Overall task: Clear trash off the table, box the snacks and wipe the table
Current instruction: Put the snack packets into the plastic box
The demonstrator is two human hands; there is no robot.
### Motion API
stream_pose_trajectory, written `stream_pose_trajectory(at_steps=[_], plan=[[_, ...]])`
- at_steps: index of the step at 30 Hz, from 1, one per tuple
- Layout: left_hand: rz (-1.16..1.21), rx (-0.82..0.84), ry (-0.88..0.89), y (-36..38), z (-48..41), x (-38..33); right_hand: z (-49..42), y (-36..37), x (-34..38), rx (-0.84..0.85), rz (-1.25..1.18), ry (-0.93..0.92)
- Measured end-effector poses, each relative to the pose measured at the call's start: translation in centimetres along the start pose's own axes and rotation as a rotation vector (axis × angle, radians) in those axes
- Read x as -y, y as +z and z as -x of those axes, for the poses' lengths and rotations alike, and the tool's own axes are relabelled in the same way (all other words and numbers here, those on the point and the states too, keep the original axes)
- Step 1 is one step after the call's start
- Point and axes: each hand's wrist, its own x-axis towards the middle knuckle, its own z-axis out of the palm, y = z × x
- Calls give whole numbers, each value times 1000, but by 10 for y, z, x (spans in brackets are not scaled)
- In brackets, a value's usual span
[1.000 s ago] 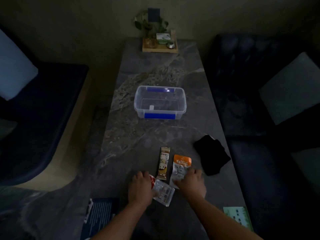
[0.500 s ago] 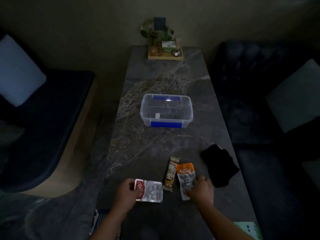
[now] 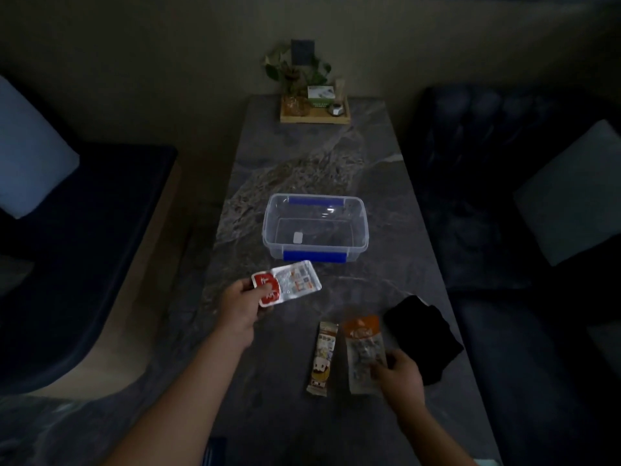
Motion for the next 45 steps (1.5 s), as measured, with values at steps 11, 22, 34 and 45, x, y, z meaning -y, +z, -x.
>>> stream_pose_trajectory(at_steps=[11,22,34,45], plan=[[66,-50,-16,85,-65,-75,-59,-8,166,60,-411,-123],[-141,-89,23,104,-101,-89,-127,31,234,294,-589,-14],[-722,-190,185,59,-129,-71,-118,29,183,-19,-272,-155],[-336,-175,50,46,-131,-53,-77,49,110,107,-49,-130]])
